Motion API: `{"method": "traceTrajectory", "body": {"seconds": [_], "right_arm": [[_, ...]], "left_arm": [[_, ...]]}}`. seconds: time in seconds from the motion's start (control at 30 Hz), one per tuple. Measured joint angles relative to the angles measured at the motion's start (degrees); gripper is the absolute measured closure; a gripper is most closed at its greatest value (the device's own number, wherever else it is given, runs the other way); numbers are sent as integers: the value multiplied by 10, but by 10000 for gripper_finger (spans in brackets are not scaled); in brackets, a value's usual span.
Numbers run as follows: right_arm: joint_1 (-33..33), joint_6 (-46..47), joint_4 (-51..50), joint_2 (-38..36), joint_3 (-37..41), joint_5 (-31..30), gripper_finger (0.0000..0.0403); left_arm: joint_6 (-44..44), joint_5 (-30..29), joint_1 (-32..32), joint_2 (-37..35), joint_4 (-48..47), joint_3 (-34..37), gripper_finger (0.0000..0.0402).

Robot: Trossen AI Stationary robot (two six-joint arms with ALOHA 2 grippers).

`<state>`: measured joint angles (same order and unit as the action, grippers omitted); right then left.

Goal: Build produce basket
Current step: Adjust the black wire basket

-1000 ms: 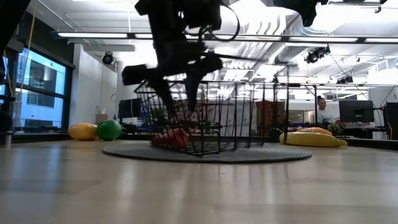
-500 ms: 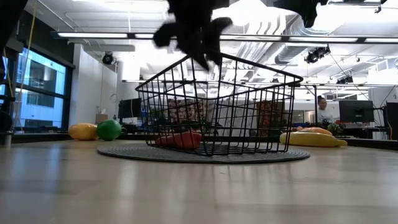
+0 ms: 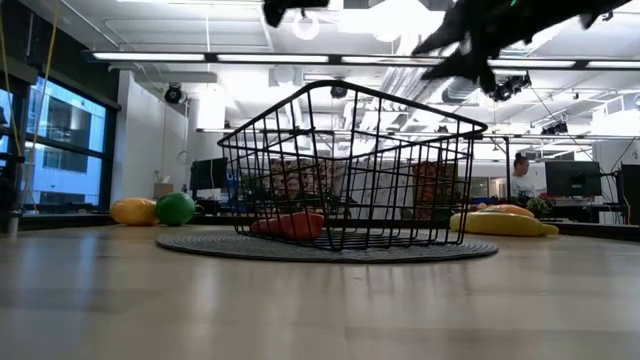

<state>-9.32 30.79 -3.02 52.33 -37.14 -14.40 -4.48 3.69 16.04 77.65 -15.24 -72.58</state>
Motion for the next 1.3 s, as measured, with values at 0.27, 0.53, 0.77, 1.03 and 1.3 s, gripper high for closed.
{"method": "traceTrajectory", "body": {"seconds": [0.27,0.53,0.77,1.03,1.3], "right_arm": [[-88,-19,-179,96,-79,97,388],[-83,5,-236,150,-96,242,398],[-25,55,-283,171,-96,204,402],[31,132,-293,190,-96,176,403],[107,230,-287,190,-96,166,403]], "left_arm": [[114,-95,-50,-136,268,225,401],[126,-176,-80,-191,294,267,401],[121,-180,-74,-195,288,268,401],[118,-179,-70,-189,283,268,401],[118,-179,-70,-189,283,268,401]]}}
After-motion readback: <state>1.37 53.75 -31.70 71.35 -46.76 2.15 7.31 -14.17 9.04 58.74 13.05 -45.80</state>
